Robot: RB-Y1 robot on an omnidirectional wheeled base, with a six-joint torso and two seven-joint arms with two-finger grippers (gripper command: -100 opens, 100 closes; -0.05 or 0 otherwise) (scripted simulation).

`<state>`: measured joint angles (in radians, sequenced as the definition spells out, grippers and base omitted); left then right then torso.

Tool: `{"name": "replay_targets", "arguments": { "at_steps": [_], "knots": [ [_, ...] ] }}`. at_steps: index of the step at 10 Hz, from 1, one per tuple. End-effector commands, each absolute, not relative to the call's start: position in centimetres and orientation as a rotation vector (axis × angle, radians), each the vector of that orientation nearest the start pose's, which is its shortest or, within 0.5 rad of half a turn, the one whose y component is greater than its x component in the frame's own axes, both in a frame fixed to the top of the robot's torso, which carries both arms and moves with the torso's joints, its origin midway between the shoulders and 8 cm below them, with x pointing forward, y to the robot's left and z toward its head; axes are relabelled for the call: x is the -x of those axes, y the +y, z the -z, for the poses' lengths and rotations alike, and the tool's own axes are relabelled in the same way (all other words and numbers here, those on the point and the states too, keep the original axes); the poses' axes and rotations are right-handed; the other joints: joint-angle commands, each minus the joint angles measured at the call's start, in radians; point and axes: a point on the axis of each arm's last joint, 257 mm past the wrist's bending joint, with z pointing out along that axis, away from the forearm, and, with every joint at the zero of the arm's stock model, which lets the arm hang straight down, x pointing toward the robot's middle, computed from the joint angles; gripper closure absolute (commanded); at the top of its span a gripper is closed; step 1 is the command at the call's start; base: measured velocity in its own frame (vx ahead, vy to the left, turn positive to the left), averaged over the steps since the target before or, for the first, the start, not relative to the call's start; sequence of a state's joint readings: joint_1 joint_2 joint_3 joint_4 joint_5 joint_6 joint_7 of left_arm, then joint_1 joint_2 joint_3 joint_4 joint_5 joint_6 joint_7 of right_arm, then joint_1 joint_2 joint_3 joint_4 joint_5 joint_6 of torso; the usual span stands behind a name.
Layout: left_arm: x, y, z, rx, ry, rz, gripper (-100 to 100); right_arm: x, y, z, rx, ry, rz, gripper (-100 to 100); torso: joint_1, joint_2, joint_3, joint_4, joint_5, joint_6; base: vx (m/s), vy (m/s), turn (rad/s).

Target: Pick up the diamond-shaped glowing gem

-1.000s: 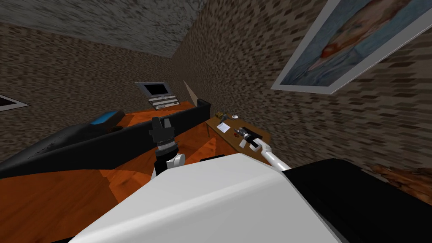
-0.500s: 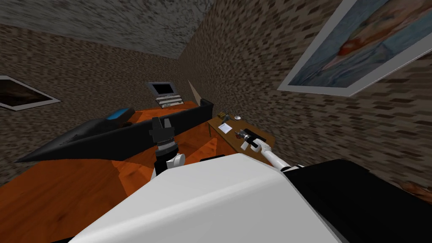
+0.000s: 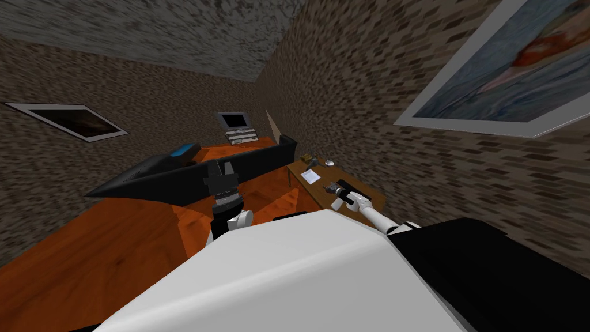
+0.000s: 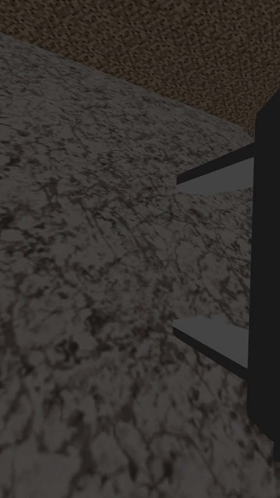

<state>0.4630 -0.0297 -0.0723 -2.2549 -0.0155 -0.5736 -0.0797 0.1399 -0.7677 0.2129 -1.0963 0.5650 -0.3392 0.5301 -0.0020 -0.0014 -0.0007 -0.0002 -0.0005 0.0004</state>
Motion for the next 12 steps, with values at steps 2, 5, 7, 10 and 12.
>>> {"name": "replay_targets", "arguments": {
  "at_steps": [2,5,7,10,12],
  "knots": [
    [-34.1,25.1,-3.9,0.583,0.557,1.321,0,-39.5,-46.6,42.8,0.373,2.101,0.079,-100,0.0,0.0,0.0,0.0,0.0,0.0,0.003,-0.02,0.026],
    [-34.1,25.1,-3.9,0.583,0.557,1.321,0,-36.3,-48.9,46.4,0.482,2.207,0.168,-100,0.001,0.0,0.0,0.0,0.0,0.0,0.004,-0.031,0.147],
    [-34.1,25.1,-3.9,0.583,0.557,1.321,0,-34.1,-49.8,48.5,0.533,2.266,0.201,-100,-0.001,0.0,0.0,0.0,0.0,0.0,0.005,-0.054,0.101],
    [-34.1,25.1,-3.9,0.583,0.557,1.321,0,-33.5,-49.8,48.9,0.539,2.277,0.204,0,0.001,0.0,0.0,0.0,0.0,0.001,0.004,-0.019,0.015],
    [-34.1,25.1,-3.9,0.583,0.557,1.321,0,-34.3,-49.6,49.5,0.507,2.298,0.209,-100,0.0,0.003,0.002,0.001,0.0,0.0,-0.07,-0.053,0.133]
  ]
}}
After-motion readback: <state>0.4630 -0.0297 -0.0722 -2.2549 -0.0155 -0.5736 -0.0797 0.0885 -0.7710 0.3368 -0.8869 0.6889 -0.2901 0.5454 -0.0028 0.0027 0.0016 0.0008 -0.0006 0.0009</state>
